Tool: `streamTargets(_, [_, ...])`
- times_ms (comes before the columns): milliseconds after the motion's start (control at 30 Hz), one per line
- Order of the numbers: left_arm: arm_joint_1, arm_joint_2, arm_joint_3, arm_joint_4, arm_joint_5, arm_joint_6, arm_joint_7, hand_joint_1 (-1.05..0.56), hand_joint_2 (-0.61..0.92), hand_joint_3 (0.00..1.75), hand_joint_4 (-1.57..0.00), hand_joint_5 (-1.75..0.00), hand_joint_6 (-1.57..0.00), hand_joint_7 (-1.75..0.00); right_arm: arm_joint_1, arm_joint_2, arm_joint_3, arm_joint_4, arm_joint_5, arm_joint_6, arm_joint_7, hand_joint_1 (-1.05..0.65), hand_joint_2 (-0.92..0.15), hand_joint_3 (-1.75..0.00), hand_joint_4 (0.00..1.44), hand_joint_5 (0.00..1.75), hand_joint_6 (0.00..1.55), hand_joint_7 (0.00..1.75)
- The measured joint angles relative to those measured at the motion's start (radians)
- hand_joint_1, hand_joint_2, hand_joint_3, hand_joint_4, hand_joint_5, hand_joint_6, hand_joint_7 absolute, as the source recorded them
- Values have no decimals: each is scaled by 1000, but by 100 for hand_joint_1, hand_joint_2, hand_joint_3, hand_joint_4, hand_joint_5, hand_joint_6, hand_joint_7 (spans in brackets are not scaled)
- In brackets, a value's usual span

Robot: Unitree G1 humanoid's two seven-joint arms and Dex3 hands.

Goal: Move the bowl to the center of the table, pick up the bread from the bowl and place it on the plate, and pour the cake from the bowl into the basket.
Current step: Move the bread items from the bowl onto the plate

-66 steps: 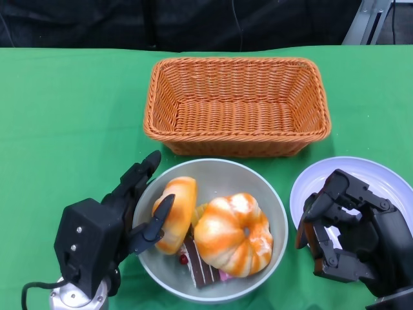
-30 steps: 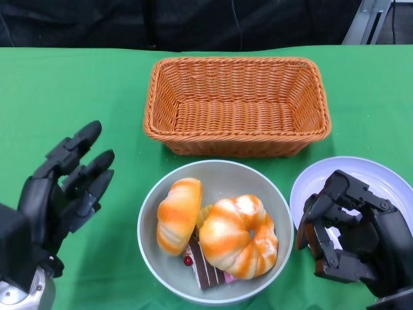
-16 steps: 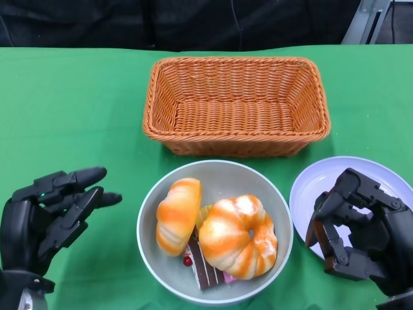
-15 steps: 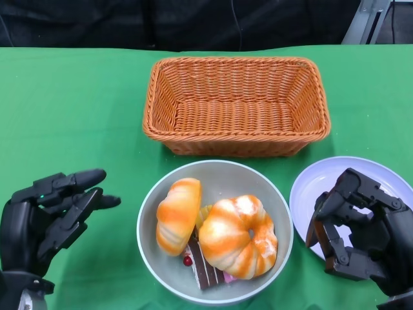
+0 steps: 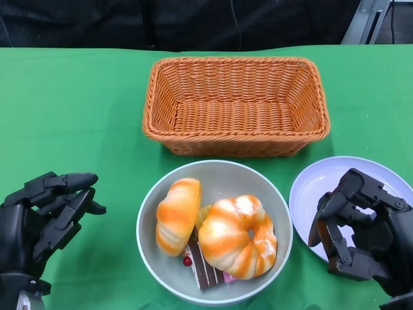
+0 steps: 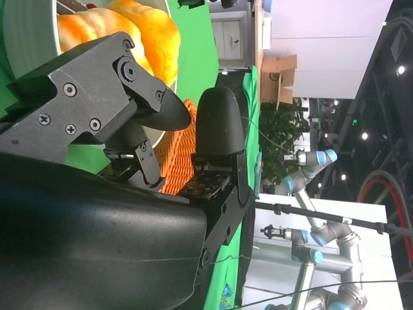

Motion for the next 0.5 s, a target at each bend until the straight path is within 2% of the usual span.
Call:
streamTargets(167, [-1,0,-5,17,7,-26,-8,-18,92,29,-82,-134,-96,-85,0,0,-1,0,4,0,1,-6,-55,-115,70,166,65,142])
streamTargets(267, [-1,-2,-5,30,3,-32,-29,-17,92,29,-82,-135,-95,-89,-2,-1,-12,2,9,-1,3,-8,-52,-113,66,163,64,133])
streamTargets(433, [-2,-7,-5,42,0,-39,-41,-17,92,28,-83,-135,-95,-92,-28,-10,-42,9,-16,-43,-19,-14,-54,-94,65,153,67,120])
streamTargets(500, [-2,-11,-9,42,1,-39,-42,-18,92,28,-83,-134,-92,-97,-46,-11,-47,14,-19,-58,-27,-14,-53,-93,65,150,69,116])
